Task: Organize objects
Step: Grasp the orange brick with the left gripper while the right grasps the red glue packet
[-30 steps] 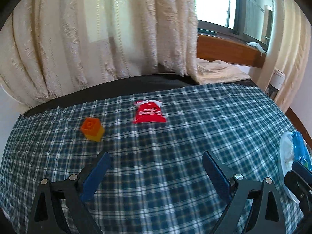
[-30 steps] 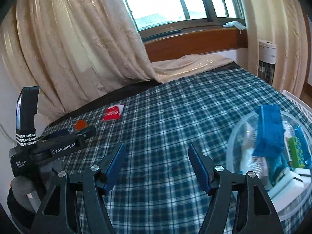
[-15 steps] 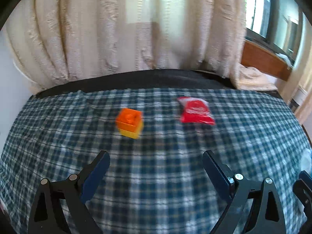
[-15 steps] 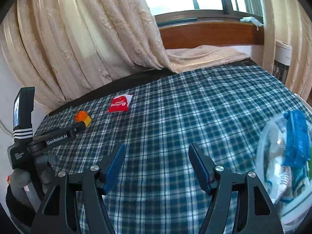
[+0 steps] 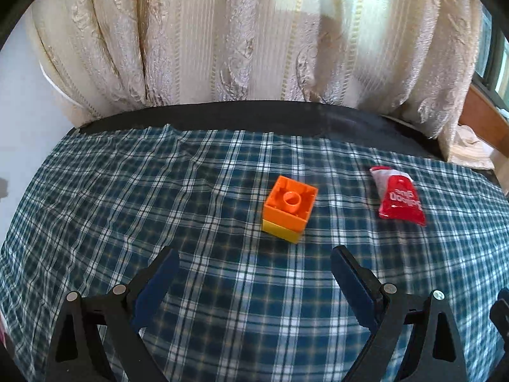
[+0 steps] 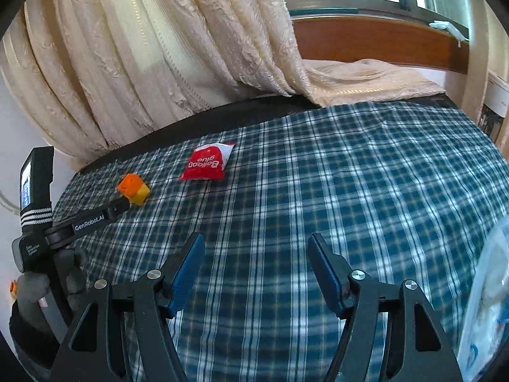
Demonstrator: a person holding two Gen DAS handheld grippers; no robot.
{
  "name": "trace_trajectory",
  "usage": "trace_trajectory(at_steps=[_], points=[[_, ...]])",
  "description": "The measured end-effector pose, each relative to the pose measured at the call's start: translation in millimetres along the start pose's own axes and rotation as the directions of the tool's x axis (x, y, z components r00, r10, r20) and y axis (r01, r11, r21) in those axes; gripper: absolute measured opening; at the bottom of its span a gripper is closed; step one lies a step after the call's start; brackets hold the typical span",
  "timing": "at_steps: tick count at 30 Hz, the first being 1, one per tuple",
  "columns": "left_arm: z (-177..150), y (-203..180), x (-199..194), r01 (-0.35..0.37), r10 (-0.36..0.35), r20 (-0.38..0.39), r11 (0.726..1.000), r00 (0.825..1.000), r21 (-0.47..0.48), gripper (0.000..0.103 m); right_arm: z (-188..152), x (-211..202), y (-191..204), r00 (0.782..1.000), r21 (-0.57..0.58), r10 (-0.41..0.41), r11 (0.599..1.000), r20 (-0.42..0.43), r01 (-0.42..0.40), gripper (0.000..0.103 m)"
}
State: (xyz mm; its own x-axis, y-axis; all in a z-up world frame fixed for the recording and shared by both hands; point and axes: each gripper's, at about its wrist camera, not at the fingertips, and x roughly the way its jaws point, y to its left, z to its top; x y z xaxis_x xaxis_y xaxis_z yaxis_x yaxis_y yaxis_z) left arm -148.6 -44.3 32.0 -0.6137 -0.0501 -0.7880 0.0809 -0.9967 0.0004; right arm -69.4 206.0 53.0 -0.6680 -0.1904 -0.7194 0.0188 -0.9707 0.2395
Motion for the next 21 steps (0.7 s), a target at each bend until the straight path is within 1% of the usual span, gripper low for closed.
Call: trace_trajectory(at_steps=[9, 15, 16, 20, 21], points=[[13.1, -6.7, 19.9, -0.014, 0.014, 0.003, 0.999, 1.000, 0.045, 0.098, 23.6, 31.3, 9.3, 0.999, -0.009, 0.051, 0.999, -0.016, -0.051, 0.069], [16.8, -9.2, 31.0, 0.006, -0.006, 0.005, 0.999, 1.000, 0.046, 0.098, 39.2, 56.7, 17.5, 0.994, -0.008, 0.097, 0.995, -0.041, -0.098, 0.069], [16.7, -9.7, 31.7, 0.010, -0.010, 0.007, 0.999, 1.000, 0.047, 0.096, 42.1, 62.9, 19.4, 0.993, -0.006, 0.106, 0.994, -0.050, -0.107, 0.069], [18.1, -10.0, 38.7, 0.035, -0.035, -0.003, 0.998, 0.999, 0.044, 0.076, 50.8, 77.4, 27.5, 0.992, -0.022, 0.111, 0.993, -0.057, -0.113, 0.069], [18.0, -9.7, 41.0, 0.040, -0.040, -0.008, 0.998, 0.999, 0.043, 0.074, 53.3, 80.7, 29.4, 0.992, -0.026, 0.111, 0.993, -0.057, -0.113, 0.069]])
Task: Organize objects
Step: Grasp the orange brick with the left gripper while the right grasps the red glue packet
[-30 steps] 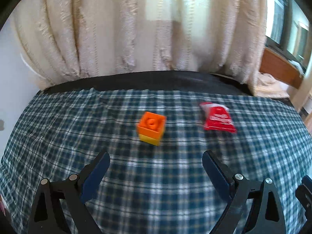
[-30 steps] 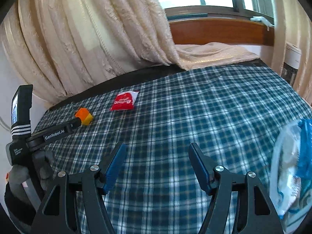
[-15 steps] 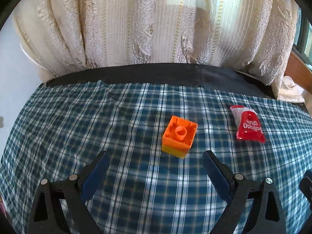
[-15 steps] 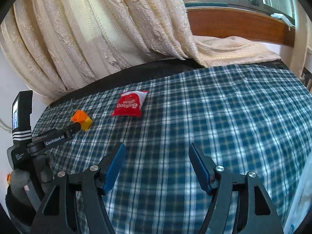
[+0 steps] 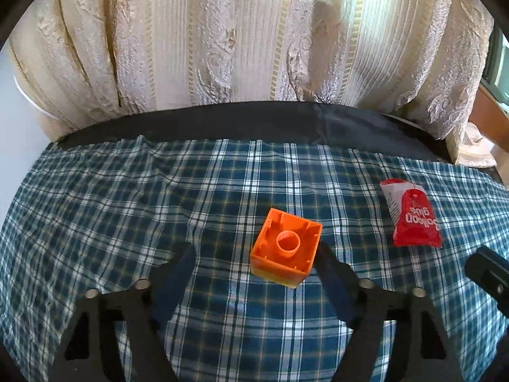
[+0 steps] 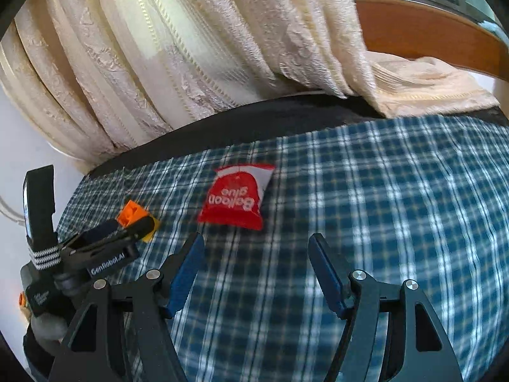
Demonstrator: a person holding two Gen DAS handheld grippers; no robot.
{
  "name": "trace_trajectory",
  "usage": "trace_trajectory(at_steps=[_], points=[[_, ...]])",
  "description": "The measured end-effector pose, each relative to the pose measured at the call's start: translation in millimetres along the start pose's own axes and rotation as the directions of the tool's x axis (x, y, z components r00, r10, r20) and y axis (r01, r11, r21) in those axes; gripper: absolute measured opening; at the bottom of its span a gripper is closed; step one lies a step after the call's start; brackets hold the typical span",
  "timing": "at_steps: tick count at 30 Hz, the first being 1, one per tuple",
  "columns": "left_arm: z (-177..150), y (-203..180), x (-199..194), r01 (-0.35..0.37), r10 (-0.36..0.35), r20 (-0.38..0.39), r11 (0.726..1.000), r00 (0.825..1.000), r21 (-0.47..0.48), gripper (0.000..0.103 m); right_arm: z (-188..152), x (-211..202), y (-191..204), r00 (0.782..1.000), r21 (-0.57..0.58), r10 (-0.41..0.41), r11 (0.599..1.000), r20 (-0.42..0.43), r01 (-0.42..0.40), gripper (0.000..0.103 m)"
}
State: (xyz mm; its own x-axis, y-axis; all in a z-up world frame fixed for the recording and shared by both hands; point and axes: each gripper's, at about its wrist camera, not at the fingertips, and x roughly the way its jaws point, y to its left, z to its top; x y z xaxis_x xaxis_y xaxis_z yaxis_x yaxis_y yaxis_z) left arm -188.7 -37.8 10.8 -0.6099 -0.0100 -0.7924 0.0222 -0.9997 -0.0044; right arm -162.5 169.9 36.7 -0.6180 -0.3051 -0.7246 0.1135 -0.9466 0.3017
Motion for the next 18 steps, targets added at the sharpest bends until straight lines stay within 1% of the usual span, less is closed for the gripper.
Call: trace_trajectory(at_steps=[1, 2, 3, 5, 6, 8, 18], points=[[-0.1, 0.3, 2.1, 0.005, -0.005, -0.005, 1.000, 1.000, 0.002, 0.069, 3.5, 4.8, 1.9, 1.000, -0.006, 0.001, 1.000, -0.001, -0.001, 0.069], [-0.5, 0.4, 3.9, 0.009, -0.009, -0.009, 1.000, 1.000, 0.005, 0.062, 5.5, 7.8, 2.7, 1.000, -0.009, 0.001, 1.000, -0.002, -0.001, 0.069], [-1.0, 0.5, 5.3, 0.012, -0.012, -0.014, 1.000, 1.000, 0.008, 0.058, 8.1, 11.5, 3.6, 1.000, -0.011, 0.000, 1.000, -0.003, 0.000, 0.069], [-1.9, -0.5, 8.1, 0.016, -0.016, -0.024, 1.000, 1.000, 0.014, 0.043, 13.7, 19.9, 5.5, 1.000, -0.011, 0.002, 1.000, -0.006, -0.002, 0.069], [-2.5, -0.9, 9.0, 0.012, -0.012, -0.025, 1.000, 1.000, 0.016, 0.041, 15.9, 23.6, 6.5, 1.000, -0.011, 0.003, 1.000, -0.007, -0.003, 0.069], [-3.5, -0.2, 8.4, 0.009, -0.008, -0.022, 1.000, 1.000, 0.015, 0.033, 20.3, 31.3, 9.7, 1.000, -0.011, 0.007, 1.000, -0.009, -0.007, 0.069], [0.8, 9.0, 2.1, 0.004, -0.004, -0.010, 1.000, 1.000, -0.024, 0.033, 31.7, 59.2, 25.6, 1.000, -0.039, 0.006, 0.999, -0.023, -0.007, 0.069]])
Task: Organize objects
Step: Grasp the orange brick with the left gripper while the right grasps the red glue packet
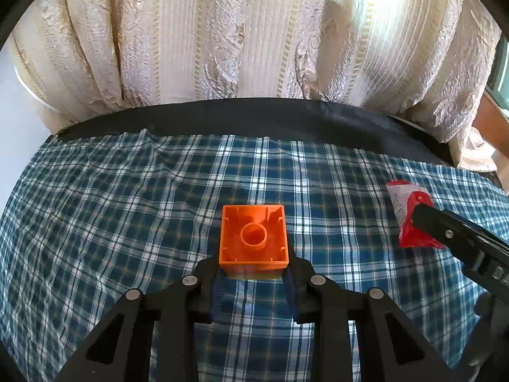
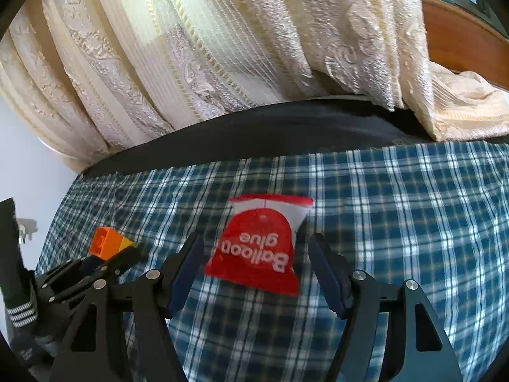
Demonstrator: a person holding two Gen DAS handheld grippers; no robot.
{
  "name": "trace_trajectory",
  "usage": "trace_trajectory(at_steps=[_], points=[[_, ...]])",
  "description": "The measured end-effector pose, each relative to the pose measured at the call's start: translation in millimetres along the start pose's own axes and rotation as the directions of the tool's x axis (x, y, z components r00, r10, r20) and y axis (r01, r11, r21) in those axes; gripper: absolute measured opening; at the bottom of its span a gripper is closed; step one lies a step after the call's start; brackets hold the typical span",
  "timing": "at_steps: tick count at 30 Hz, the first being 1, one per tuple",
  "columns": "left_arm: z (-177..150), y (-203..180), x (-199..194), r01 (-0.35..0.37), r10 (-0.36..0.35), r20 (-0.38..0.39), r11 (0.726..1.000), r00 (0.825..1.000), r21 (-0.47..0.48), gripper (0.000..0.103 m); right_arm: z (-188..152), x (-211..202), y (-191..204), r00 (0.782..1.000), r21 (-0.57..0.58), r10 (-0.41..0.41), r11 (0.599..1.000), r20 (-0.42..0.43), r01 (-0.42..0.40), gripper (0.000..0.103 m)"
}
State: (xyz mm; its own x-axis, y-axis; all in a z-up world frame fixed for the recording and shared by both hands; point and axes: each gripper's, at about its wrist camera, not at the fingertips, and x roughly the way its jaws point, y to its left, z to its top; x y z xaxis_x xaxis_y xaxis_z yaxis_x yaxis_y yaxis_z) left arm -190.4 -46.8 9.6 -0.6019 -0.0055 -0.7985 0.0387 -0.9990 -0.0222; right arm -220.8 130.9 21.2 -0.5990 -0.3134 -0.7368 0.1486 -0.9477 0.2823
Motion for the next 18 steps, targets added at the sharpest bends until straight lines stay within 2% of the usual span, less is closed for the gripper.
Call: trace_trajectory(at_steps=[9, 13, 18], points=[[0.7, 1.6, 0.8, -0.017, 0.017, -0.007, 1.000, 1.000, -0.008, 0.033, 0.8, 19.0, 15.3, 0.998, -0.072, -0.069, 0.995, -0.015, 0.068, 0.069], [-0.7, 0.0, 0.9, -0.023, 0.023, -0.014, 1.000, 1.000, -0.004, 0.033, -4.3, 21.3, 18.5, 0.994, -0.110, -0.111, 0.988, -0.015, 0.109, 0.059], [-1.4, -1.3, -0.2, -0.026, 0.026, -0.014, 1.000, 1.000, 0.002, 0.033, -8.6, 15.5, 17.9, 0.994, -0.113, -0.106, 0.988, -0.017, 0.103, 0.055]])
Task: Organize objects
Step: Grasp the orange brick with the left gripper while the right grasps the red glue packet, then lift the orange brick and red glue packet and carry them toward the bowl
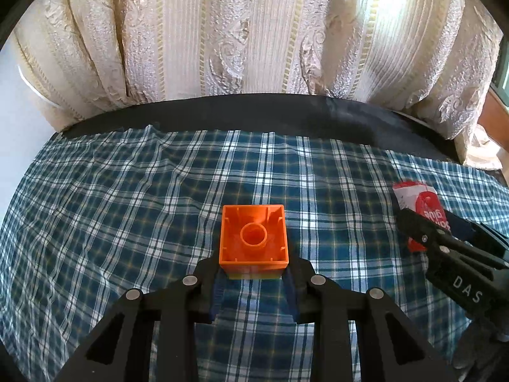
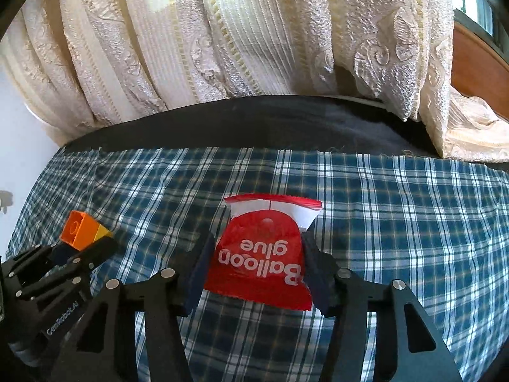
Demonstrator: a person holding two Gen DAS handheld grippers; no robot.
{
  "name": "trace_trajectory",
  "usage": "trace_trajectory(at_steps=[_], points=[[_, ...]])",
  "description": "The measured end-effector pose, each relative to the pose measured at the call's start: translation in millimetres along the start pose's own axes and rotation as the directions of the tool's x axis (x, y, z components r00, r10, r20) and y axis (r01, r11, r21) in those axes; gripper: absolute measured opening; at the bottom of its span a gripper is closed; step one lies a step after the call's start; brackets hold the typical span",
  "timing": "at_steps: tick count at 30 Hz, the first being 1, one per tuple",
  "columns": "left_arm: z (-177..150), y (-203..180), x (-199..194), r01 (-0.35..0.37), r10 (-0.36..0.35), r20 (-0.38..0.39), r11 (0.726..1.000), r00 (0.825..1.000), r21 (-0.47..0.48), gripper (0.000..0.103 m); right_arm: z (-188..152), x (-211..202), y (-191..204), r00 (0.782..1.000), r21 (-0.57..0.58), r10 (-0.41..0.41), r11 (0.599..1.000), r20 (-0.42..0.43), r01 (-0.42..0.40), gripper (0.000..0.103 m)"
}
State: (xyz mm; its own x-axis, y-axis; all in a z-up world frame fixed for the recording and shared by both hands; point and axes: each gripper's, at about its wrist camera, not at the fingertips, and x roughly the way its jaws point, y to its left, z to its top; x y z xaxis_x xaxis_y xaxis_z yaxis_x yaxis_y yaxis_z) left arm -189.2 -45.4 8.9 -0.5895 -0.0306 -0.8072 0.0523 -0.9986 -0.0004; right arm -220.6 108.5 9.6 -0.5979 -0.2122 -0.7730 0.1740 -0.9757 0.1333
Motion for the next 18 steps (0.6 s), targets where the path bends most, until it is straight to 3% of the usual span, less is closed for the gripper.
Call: trace_trajectory(at_steps=[18], points=[[-0.4, -19.8, -35.3, 0.060, -0.064, 0.060, 0.997, 0.996, 0.056, 0.033, -49.1, -67.8, -3.2, 0.999, 0.041, 0.002, 0.999, 0.033, -0.004, 0.054]])
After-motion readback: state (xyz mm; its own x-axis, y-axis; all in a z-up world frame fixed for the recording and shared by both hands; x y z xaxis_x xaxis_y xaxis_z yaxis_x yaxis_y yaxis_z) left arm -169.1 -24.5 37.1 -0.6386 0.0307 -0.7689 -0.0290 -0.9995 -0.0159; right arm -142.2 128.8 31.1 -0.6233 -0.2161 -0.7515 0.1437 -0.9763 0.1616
